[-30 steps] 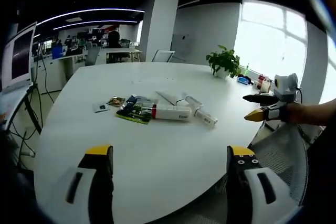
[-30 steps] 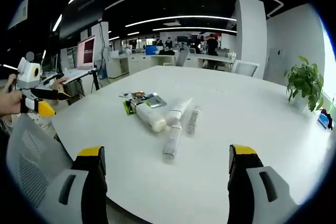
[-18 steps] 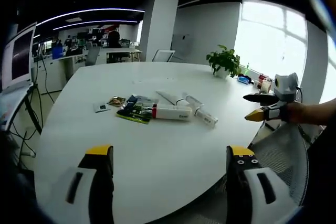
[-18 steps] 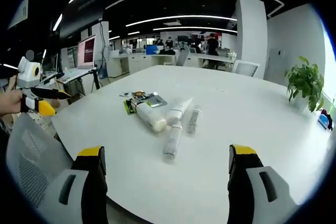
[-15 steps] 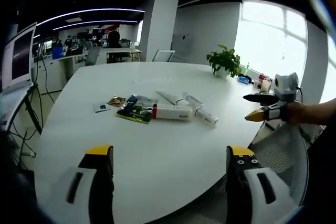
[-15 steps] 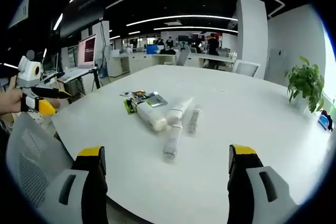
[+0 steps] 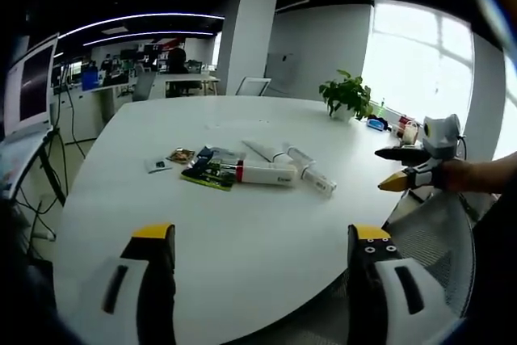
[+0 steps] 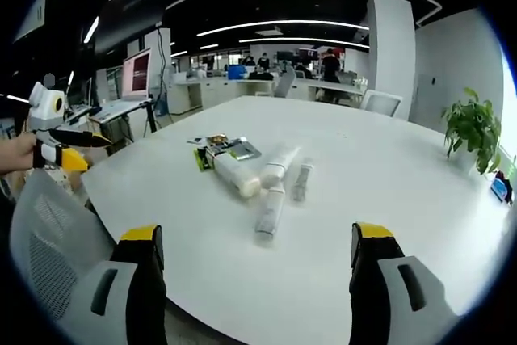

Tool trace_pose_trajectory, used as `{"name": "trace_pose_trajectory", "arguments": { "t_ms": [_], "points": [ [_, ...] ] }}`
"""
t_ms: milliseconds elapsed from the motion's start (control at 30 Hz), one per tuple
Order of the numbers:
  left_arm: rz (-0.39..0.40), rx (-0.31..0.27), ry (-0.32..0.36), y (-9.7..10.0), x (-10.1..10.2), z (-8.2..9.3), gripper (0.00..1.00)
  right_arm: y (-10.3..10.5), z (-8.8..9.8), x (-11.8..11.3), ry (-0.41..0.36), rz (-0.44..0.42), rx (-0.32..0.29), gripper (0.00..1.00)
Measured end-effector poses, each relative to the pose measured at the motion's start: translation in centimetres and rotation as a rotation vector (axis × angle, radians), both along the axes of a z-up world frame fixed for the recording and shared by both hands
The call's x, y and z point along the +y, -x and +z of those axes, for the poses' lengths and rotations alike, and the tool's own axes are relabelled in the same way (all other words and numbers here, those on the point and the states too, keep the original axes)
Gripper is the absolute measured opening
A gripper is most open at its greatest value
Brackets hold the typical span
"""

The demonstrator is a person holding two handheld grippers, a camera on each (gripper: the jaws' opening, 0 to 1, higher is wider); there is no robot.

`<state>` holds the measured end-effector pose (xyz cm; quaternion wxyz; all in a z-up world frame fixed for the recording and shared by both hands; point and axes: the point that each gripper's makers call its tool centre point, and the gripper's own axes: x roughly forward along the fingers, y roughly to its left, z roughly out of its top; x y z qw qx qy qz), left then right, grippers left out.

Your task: Arrange the skincare products in the storage area until every visible bottle or jar stands upright without overlapping.

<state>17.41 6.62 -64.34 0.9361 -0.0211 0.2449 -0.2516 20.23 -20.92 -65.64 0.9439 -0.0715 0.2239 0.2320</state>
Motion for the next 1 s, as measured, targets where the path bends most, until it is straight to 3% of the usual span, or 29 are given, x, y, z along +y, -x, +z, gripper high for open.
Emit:
{"name": "trace_pose_trajectory", "arguments": {
  "t_ms": [633,1000],
  "points": [
    [0.003,-0.006,0.005,-0.3,0.5,0.2,0.80,0.3,-0.2,1.1,-0.037,0.018,0.045,0.95],
    [0.002,-0.007,0.015,-0.2,0.5,0.4,0.80,-1.8,0.1,2.4,-0.009,0.079,0.050,0.91]
  ]
}}
